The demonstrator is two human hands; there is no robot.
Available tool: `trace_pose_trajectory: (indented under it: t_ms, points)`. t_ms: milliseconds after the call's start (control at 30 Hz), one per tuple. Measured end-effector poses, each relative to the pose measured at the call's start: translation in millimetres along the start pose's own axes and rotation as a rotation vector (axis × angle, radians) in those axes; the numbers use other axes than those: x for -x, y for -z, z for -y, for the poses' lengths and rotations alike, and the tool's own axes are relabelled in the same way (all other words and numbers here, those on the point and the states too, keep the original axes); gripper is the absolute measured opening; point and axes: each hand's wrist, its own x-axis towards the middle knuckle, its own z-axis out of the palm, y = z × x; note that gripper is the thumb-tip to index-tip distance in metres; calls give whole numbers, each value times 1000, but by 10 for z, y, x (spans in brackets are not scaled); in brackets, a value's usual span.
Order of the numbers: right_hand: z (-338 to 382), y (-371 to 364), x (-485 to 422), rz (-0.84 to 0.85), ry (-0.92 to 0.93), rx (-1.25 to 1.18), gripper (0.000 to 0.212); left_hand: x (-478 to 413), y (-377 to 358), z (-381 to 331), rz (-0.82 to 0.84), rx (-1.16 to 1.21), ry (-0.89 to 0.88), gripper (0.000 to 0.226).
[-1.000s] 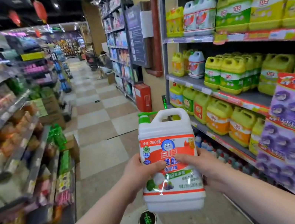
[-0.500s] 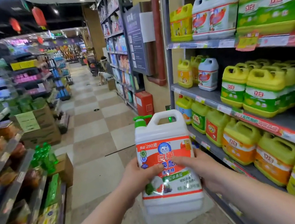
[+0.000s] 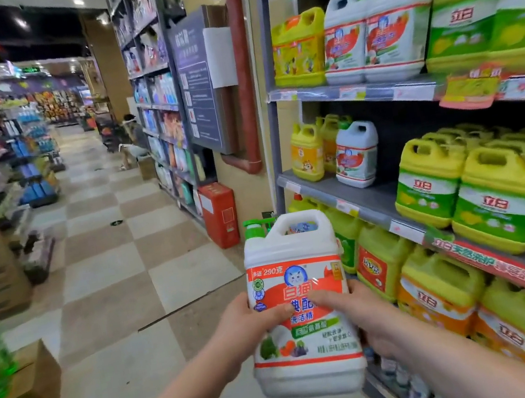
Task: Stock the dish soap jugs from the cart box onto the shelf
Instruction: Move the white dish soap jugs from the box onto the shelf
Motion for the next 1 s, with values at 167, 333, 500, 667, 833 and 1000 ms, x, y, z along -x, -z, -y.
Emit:
trace_pose_trajectory:
  t_ms: [167, 333, 500, 667, 833, 1000]
  points:
    - [191, -192, -788, -97, 59, -73, 50, -935, 373, -262, 99, -4, -48, 34]
    - [282, -152, -1398, -238, 88, -110, 58, -1744, 489, -397, 222, -35, -48, 42]
    - [377, 128, -2019, -310, 79, -89, 89, -2526, 368, -467, 333, -32, -36, 45]
    - [529, 483, -2728, -310, 69, -122, 84, -3370, 187, -589, 380, -51, -46, 43]
    - [981, 920, -3476, -371, 102, -89, 59, -4304, -91, -993, 383, -84, -85, 43]
    - [1338, 1357, -4017, -412, 148, -22, 53, -5029, -420, -1228, 378, -27, -151, 49]
